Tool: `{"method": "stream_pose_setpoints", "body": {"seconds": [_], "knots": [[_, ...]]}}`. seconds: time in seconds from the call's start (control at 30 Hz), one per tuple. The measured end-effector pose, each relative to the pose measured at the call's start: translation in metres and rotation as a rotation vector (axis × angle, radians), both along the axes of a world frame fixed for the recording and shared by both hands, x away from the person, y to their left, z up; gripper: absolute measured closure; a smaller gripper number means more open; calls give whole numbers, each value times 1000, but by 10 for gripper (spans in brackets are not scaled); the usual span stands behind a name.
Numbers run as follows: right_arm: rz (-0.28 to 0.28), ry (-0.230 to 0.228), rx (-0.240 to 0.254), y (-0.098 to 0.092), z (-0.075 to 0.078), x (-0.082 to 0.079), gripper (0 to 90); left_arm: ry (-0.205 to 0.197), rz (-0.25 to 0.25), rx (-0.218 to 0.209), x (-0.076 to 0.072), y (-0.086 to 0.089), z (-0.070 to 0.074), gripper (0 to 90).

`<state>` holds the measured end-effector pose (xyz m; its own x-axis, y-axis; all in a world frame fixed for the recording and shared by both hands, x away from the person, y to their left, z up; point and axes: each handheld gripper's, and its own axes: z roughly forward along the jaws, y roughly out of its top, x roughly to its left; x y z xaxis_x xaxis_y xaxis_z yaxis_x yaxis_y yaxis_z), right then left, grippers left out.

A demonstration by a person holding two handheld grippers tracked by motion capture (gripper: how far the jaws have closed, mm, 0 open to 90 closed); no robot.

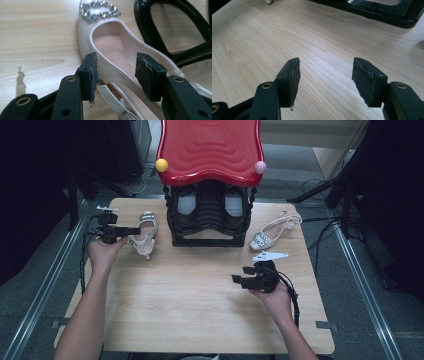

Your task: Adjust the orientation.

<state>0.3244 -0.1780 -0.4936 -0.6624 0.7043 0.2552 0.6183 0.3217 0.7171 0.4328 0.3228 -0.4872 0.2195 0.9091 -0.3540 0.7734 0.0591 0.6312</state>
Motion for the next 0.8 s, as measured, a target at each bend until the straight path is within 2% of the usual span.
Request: {"method": "stream_pose_setpoints", "body": {"seconds": [0.03, 0.1, 0.2, 0.23, 0.4, 0.53, 0.6, 0.73, 0.8], "knots": [[0, 0, 0, 0, 0, 0, 404, 6, 15, -24, 2, 0, -3, 522], [-1, 2, -5, -2, 0, -1, 404, 13, 25, -45, 5, 2, -8, 543], [-5, 3, -4, -2, -1, -2, 404, 30, 22, -13, 8, 1, -15, 566], [-5, 3, -7, -3, -1, -2, 404, 50, 14, -24, 10, 0, -18, 574], [-10, 6, -7, -5, -2, -2, 404, 48, 11, -13, 11, -2, -21, 625], [-9, 8, -11, -5, -2, -2, 403, 52, 21, -28, 10, 0, -22, 651], [-7, 9, -10, -4, -3, -2, 403, 56, 25, 6, 9, 0, -22, 723], [-7, 11, -18, -3, -3, -2, 403, 59, 43, 8, 8, 2, -22, 842], [-7, 11, -18, -3, -3, -2, 403, 67, 41, 4, 8, 3, -22, 847]]}}
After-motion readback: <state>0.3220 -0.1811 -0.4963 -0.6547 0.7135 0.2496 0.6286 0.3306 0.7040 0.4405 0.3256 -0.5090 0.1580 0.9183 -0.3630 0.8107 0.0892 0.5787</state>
